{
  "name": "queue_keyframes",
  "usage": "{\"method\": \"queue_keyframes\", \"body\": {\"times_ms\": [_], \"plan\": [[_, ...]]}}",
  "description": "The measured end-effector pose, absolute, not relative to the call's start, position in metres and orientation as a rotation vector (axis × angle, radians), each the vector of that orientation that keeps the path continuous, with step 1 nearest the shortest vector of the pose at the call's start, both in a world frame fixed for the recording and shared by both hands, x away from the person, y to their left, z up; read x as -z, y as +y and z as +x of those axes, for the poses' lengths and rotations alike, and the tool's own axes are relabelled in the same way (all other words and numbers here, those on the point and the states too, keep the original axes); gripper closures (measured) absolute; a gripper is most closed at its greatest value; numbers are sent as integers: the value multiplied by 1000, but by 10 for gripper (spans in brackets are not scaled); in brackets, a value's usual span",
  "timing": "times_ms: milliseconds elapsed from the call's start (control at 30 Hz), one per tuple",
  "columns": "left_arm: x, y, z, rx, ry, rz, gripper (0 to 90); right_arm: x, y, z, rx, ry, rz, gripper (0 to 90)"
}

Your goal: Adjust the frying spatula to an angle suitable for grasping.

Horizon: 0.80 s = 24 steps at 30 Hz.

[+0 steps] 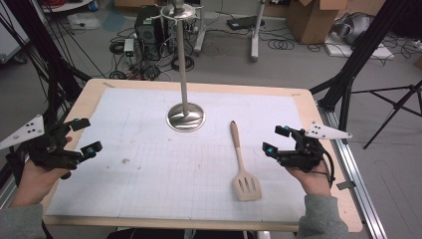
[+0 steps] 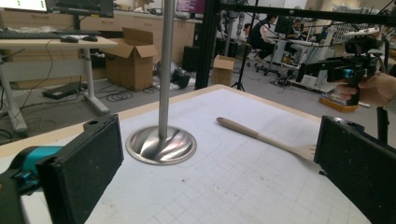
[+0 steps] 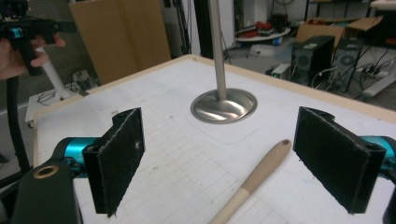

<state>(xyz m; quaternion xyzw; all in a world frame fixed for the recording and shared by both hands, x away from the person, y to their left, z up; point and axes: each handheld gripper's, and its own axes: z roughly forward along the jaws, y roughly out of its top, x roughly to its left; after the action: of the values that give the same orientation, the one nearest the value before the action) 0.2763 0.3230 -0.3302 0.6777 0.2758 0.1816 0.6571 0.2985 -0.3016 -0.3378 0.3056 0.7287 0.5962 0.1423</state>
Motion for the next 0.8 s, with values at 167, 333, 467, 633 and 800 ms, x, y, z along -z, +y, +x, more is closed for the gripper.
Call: {"method": "queue_keyframes", "body": {"times_ms": [167,333,467,633,800], "plan": [[332,324,276,-410,635,1540,18,344,-293,304,-1673,2150,877,272],[333,320,275,-420,628,1565,18,354,-287,310,-1618,2184,927,452],[336,319,276,-417,628,1581,18,360,-284,313,-1607,2212,931,553],[340,321,275,-410,647,1590,18,368,-279,314,-1594,2252,966,777],[342,321,270,-422,651,1588,18,372,-278,319,-1554,2250,971,895]]}}
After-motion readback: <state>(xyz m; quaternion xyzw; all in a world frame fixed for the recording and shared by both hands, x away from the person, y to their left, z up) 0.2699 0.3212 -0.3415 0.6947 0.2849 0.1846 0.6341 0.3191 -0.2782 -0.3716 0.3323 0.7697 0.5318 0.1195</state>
